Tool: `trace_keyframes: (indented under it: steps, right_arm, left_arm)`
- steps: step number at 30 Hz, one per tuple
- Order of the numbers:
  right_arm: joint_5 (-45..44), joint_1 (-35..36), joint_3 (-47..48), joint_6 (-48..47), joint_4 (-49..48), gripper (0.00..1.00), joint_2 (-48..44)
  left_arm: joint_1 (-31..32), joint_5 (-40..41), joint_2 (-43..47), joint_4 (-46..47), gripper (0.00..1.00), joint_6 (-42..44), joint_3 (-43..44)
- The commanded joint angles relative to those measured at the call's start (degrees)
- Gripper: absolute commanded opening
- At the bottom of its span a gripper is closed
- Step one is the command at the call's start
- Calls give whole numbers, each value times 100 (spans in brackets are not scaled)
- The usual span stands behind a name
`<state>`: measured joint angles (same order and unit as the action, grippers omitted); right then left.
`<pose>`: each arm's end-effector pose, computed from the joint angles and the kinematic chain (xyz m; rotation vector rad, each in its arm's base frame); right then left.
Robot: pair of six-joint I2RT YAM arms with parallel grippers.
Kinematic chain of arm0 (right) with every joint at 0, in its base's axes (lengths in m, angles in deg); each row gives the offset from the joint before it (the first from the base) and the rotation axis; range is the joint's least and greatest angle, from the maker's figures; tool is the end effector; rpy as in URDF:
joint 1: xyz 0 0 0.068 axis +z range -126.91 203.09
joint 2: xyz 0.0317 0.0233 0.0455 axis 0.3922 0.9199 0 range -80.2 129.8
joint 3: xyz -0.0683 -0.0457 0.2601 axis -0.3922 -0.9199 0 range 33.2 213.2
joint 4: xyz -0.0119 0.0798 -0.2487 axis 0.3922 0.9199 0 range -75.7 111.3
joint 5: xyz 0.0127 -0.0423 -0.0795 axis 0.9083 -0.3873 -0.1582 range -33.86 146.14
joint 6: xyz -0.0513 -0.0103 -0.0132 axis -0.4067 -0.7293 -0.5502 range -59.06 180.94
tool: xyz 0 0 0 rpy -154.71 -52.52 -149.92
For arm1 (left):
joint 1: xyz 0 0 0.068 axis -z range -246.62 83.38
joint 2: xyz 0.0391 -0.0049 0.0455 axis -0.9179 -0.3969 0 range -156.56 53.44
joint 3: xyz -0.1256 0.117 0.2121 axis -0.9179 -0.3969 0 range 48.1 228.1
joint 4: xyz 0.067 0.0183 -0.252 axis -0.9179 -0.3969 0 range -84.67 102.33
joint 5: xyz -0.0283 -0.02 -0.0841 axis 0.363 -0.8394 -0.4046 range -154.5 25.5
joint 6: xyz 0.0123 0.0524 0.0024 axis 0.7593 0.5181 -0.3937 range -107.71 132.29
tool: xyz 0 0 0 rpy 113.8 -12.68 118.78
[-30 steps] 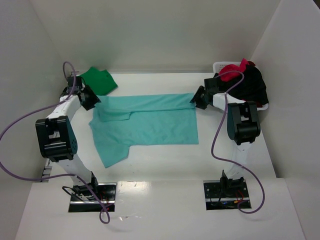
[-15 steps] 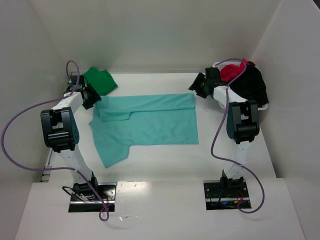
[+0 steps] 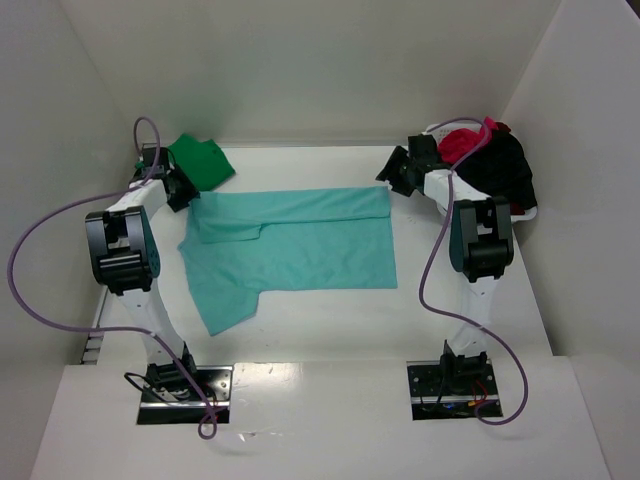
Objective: Fold and stack the t-shirts
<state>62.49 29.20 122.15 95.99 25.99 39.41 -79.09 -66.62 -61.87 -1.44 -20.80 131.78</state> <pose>0.4696 0.0541 0.1959 0.5325 2.2946 0.4879 0.4396 0.0959 0.1968 -0.9025 2.1948 -0.2175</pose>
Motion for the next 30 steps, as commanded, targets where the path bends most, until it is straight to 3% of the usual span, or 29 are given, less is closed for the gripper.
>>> trace_keyframes:
  steps: [1, 12, 15, 19, 30]
  right_arm:
    - [-117, -40, 280, -24, 8, 65, 111]
    - [-170, -40, 526, -24, 61, 61, 441]
    - [-100, -40, 579, -24, 114, 60, 528]
    - [-99, -40, 579, -24, 114, 59, 528]
    - [-99, -40, 632, -24, 114, 54, 528]
  left_arm:
    - [-80, -299, -216, 207, 47, 26, 311]
    - [-132, -553, -378, 207, 37, 22, 421]
    - [-132, -553, -379, 207, 27, 22, 421]
    - [-185, -553, -326, 207, 4, -31, 499]
    - [-185, -795, -449, 430, 0, -200, 922]
